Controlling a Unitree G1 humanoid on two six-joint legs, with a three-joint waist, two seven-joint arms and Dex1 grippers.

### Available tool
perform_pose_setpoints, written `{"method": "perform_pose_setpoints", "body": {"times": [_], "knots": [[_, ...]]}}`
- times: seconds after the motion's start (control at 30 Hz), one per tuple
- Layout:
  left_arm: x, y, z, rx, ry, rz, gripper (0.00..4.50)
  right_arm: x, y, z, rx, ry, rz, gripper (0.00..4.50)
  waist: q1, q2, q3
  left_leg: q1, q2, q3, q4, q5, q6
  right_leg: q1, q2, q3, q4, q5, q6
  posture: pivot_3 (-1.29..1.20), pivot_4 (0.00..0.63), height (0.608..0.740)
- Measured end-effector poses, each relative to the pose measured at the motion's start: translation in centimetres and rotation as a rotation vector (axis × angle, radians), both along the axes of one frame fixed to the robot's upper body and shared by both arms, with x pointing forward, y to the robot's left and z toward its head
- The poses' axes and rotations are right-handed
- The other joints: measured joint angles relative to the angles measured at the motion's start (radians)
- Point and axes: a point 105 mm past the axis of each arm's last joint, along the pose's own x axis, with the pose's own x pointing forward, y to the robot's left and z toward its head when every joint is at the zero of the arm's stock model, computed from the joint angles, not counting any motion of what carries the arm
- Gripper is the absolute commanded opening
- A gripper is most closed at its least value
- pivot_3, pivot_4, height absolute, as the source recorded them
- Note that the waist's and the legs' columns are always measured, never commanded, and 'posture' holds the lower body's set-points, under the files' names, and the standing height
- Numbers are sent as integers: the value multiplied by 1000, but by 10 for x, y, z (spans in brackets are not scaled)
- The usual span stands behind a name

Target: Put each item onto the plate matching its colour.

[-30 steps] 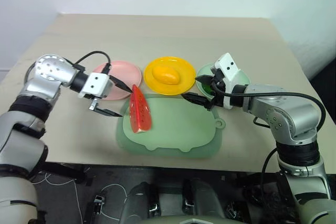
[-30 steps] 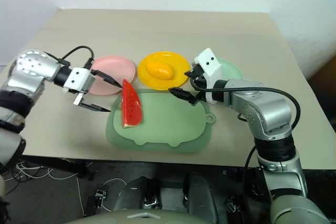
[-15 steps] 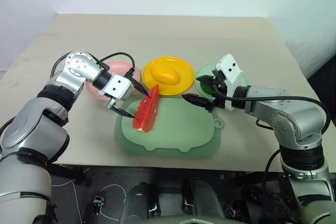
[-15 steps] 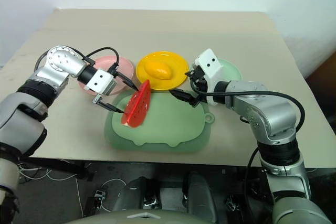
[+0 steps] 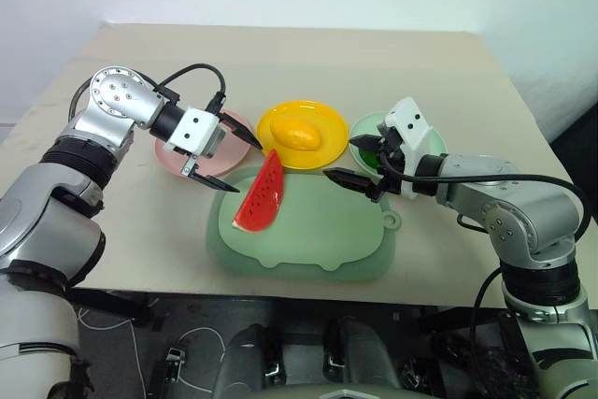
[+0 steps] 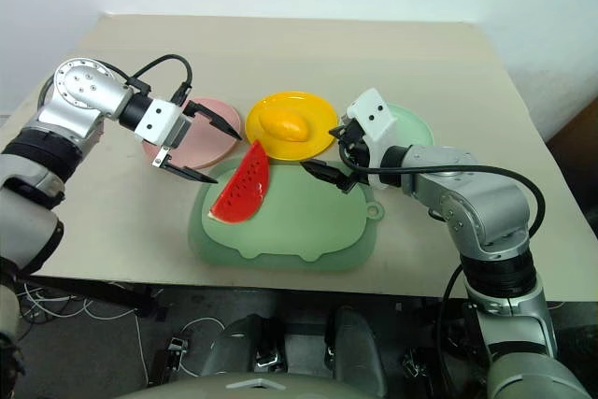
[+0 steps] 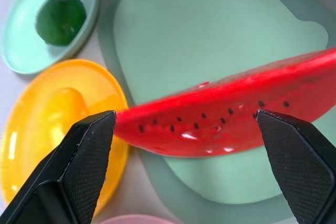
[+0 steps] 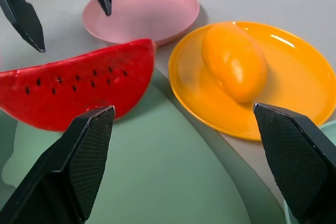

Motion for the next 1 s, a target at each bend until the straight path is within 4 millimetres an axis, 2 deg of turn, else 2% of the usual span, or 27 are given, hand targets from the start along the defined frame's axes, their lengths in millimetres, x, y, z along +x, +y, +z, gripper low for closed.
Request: {"method": "perform_pose_setpoints", "body": {"times": [0.17,0.33,0.47,1.0], "knots": [[-3,-13,-8,62,-21,-84,4500,0,-2,-2,-12,2,-5,4478,0,0,0,-1,0,0,4,-1,2,0,0,0,1,0,0,0,150,696],[-3,-15,-15,144,-48,-134,4500,-1,-5,-7,-20,12,-22,4478,-2,0,0,-6,1,-1,11,-4,6,-1,0,-1,2,0,0,0,150,696],[-5,-20,-22,185,-49,-176,4500,-3,-3,-4,-25,-10,-21,4478,0,0,0,-8,1,-2,15,-5,8,-1,-1,-1,2,-1,-1,0,150,696],[-8,-20,-37,285,-41,-239,4500,-2,-8,-10,-35,-7,-64,4478,0,0,0,-14,0,-3,19,-6,10,-4,-1,-2,2,0,0,0,150,696]]}}
